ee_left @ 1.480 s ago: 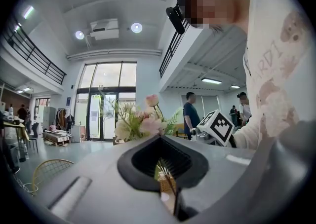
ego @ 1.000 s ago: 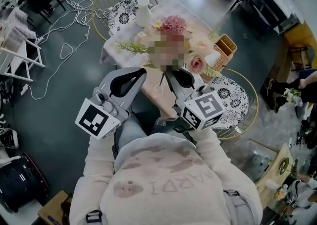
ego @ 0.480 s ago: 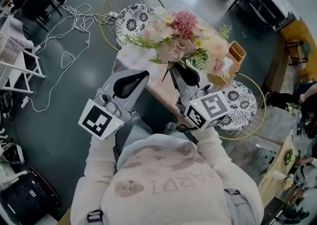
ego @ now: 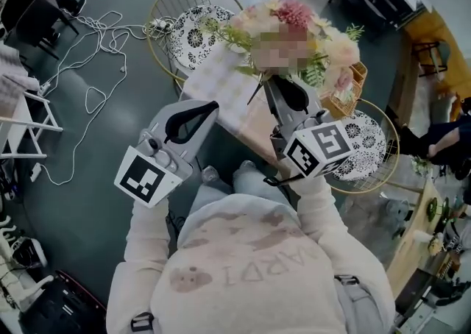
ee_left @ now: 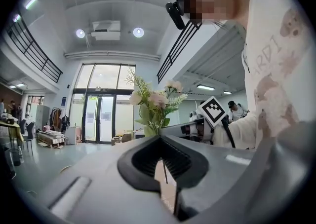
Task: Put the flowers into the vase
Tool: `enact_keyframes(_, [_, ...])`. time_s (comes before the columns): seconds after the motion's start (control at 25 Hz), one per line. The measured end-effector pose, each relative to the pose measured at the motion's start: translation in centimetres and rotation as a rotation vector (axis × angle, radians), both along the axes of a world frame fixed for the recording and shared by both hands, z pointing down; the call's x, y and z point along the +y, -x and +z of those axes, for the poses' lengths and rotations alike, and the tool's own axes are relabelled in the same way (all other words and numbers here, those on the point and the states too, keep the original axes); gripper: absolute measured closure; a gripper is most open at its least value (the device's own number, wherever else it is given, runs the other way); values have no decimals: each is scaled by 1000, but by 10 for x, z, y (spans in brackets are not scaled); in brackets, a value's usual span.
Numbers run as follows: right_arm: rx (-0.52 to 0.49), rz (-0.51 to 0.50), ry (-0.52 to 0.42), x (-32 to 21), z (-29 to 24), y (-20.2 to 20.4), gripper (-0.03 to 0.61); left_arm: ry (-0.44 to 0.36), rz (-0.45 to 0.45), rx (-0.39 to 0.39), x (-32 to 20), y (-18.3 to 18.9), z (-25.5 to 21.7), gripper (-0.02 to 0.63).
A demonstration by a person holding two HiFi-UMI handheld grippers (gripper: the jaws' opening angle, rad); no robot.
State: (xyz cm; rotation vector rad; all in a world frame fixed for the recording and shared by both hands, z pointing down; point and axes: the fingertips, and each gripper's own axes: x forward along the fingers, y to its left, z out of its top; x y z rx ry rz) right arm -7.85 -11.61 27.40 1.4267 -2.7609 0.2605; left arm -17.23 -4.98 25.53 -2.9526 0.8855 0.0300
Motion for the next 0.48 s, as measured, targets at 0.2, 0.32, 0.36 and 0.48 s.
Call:
enact_keyframes(0.2, [16,29,-16,-3,0,-3,543,-20,-1,21,4,8,8,613])
enact_keyframes(0.32, [30,35,-25,-17,2,-5,542,-19,-14,29,-7,11,11,613])
enact_keyframes(0.36, [32,34,-27,-24,3,-5,542,-22,-18,29,-14,12,11,613])
enact_keyframes(0.48, [28,26,-29,-50,6,-4,542,-23,-27,17,-38,13,12,613])
